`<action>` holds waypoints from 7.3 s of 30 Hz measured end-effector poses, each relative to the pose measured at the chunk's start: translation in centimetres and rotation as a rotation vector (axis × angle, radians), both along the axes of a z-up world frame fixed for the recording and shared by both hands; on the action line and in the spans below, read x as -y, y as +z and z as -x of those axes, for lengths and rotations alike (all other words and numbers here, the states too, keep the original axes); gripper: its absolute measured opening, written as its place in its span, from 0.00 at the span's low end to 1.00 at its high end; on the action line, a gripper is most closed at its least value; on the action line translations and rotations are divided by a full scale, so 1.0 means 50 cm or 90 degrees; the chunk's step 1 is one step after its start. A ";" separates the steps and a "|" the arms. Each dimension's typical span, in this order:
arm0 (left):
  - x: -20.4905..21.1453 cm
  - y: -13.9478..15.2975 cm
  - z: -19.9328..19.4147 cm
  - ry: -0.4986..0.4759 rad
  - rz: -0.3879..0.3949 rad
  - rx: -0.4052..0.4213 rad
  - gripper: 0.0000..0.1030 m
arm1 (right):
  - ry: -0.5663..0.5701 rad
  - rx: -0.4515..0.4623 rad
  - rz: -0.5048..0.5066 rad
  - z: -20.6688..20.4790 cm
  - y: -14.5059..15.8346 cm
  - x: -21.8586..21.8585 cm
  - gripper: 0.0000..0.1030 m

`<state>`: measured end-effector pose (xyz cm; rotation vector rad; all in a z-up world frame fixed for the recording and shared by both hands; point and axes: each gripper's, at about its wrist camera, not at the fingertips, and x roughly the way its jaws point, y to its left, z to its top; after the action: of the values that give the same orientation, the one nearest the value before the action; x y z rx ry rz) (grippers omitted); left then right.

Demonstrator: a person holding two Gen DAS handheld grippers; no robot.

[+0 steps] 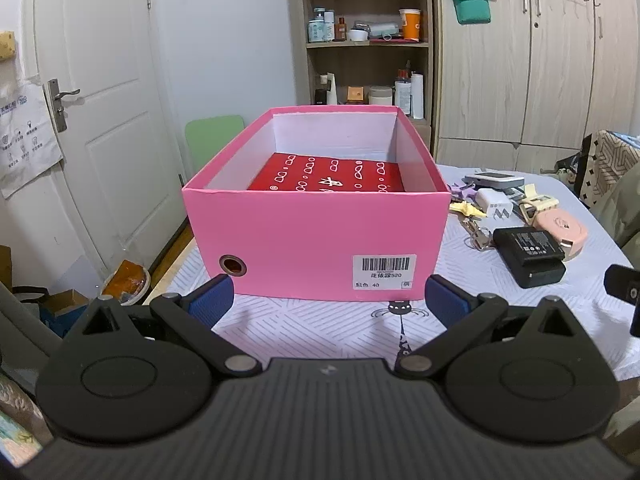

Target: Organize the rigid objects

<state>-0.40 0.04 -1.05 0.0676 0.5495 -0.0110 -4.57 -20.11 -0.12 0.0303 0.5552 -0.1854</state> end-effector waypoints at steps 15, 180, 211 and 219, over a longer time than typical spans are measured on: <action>-0.007 -0.007 0.005 0.007 -0.003 0.018 1.00 | 0.001 0.014 0.002 0.001 -0.011 -0.003 1.00; -0.229 0.017 -0.495 -0.123 0.022 -0.145 0.06 | 0.271 -0.387 -0.426 -0.776 -0.086 -0.262 0.70; -0.234 0.017 -0.493 -0.127 0.036 -0.140 0.07 | 0.036 -0.254 -0.128 -0.394 0.001 0.142 0.75; -0.234 0.016 -0.493 -0.128 0.034 -0.140 0.07 | 0.033 -0.287 -0.115 -0.411 -0.069 0.209 0.72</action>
<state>24.23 11.71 -0.24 0.0692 0.7594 -0.2311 15.99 -30.55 -3.59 0.1523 1.0201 -0.0892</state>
